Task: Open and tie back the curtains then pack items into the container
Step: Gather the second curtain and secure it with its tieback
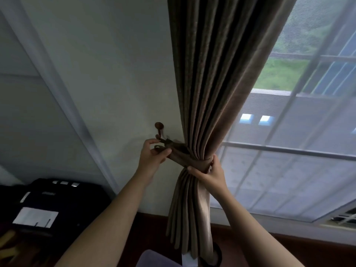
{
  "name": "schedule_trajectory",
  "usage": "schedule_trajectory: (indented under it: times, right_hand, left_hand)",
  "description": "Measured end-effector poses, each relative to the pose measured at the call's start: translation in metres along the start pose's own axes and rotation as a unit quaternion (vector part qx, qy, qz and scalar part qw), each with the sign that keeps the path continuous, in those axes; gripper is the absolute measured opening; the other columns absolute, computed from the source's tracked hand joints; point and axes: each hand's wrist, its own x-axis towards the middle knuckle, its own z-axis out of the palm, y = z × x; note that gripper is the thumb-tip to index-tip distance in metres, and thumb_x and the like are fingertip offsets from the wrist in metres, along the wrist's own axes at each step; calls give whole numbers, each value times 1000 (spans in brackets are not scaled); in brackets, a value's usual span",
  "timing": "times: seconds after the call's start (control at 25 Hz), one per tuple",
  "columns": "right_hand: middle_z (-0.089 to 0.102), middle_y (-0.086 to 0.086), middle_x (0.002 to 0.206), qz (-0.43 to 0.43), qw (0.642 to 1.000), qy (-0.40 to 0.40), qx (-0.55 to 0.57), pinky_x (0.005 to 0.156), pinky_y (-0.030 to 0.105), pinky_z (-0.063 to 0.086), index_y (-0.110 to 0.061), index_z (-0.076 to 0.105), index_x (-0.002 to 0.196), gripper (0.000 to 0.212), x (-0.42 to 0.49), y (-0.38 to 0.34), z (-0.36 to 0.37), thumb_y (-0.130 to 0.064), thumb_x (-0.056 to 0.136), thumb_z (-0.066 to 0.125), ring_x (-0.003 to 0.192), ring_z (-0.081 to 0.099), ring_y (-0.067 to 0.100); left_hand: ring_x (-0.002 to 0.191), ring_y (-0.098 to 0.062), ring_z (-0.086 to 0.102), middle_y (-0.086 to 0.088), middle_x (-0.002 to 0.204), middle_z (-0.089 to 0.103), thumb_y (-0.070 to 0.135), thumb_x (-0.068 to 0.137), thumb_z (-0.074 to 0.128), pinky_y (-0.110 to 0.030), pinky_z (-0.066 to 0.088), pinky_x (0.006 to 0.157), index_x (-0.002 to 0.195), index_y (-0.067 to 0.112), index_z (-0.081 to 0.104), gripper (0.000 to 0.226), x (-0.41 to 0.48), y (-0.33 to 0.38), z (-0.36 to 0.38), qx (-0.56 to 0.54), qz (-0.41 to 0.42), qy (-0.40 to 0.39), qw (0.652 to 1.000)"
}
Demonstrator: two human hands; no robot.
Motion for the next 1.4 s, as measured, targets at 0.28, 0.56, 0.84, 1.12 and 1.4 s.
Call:
schedule_trajectory:
  times: [0.28,0.56,0.84,1.12,1.4]
  right_hand:
    - [51,-12,126,-10,1000,-18,4,81,5,42,-21,39,137,75,5,-10,5,-25,73,79,107,47,-13]
    - [48,-13,133,-17,997,-65,-24,97,26,44,-22,36,142,65,3,-24,-4,-23,85,67,114,48,-1]
    - [39,-6,146,6,994,-103,-46,103,35,43,-29,24,147,75,-3,-27,-9,-28,86,66,129,44,13]
    - [37,-12,130,11,992,-109,-67,104,34,43,-34,23,145,75,-6,-35,-10,-21,85,66,118,43,4]
    - [35,-7,147,46,986,-135,-91,96,26,36,-26,20,149,79,-12,-34,-17,-12,83,60,125,37,3]
  left_hand:
    - [79,-25,66,-9,78,68,16,78,73,-35,52,82,106,16,45,40,25,-7,22,58,64,195,977]
    - [87,-29,65,-18,90,71,11,85,65,-15,33,69,98,-3,67,20,38,-6,19,233,177,225,929]
    - [84,-27,64,-18,89,71,17,87,61,-23,34,68,96,-1,71,22,40,-18,18,247,49,187,950]
    - [77,-19,57,-5,80,61,6,81,64,-22,42,63,89,-1,67,11,60,2,15,27,-172,167,971]
    - [63,-14,50,-6,68,45,-13,74,16,-15,47,66,59,11,39,36,68,2,4,-375,-213,98,897]
